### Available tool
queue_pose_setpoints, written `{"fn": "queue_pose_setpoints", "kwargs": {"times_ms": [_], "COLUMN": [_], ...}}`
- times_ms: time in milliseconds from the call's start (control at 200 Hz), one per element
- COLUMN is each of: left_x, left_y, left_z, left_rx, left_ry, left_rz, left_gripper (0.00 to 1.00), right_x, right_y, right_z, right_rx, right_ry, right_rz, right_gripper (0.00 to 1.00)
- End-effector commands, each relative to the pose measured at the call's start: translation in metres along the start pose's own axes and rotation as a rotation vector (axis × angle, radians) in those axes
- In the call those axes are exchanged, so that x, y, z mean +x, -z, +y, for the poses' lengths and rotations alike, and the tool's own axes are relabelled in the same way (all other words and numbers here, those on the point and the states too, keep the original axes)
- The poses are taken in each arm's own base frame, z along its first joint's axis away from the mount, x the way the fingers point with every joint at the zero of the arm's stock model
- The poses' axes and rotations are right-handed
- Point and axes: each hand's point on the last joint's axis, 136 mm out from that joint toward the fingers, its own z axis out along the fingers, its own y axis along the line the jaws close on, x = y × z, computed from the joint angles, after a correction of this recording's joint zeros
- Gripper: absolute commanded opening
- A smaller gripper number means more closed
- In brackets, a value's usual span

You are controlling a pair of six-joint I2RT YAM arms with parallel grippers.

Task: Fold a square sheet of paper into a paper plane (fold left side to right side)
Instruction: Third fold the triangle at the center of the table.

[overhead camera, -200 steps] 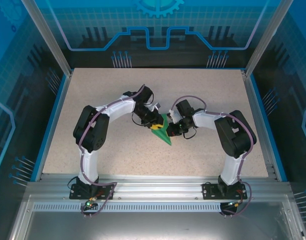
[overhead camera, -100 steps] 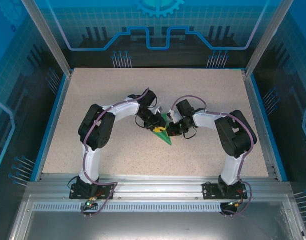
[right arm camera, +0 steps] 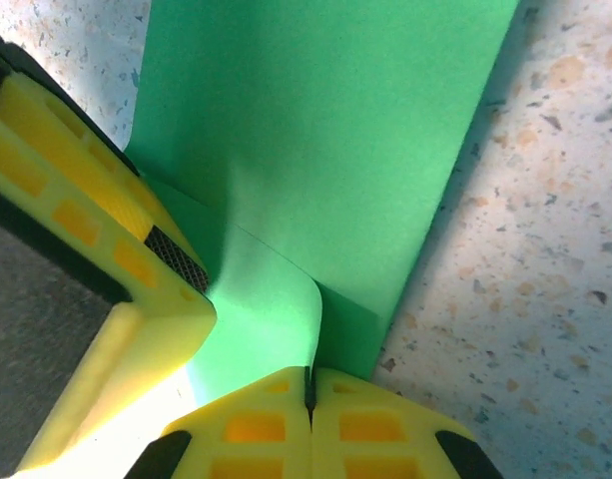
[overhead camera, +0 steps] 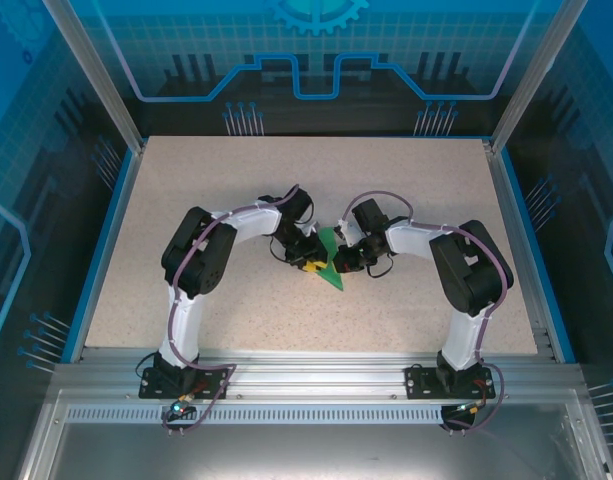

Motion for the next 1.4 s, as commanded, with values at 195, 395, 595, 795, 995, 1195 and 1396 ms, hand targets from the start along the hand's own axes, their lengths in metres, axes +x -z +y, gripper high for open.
{"fn": "queue_pose_setpoints", "kwargs": {"times_ms": [195,395,595,795,995,1195,1396], "left_x": [0.013,0.017,0.015,0.015,0.013,0.013,0.012], "left_y": [-0.018,-0.021,-0.021,-0.021,-0.021,-0.021,-0.022], "left_z": [0.039,0.050,0.049,0.049,0.048,0.048,0.050], "left_rx": [-0.115,-0.145,-0.155,-0.164,-0.164,-0.168,-0.179], "left_ry": [0.059,0.071,0.065,0.061,0.056,0.057,0.055], "left_rz": [0.045,0.049,0.042,0.039,0.036,0.036,0.037], "left_gripper": [0.25,0.25,0.25,0.25,0.25,0.24,0.24], "right_x": [0.015,-0.007,0.004,0.018,0.016,0.018,0.040], "right_y": [-0.004,0.029,0.046,0.034,0.012,0.001,-0.005], "right_z": [-0.012,0.003,0.020,0.048,0.049,0.038,0.024], "right_rx": [0.036,0.001,-0.053,-0.177,-0.149,-0.102,-0.033], "right_ry": [-0.036,-0.050,-0.085,-0.203,-0.260,-0.300,-0.356], "right_rz": [0.063,-0.020,0.006,0.014,0.042,0.071,0.148], "right_gripper": [0.04,0.21,0.22,0.15,0.12,0.11,0.10]}}
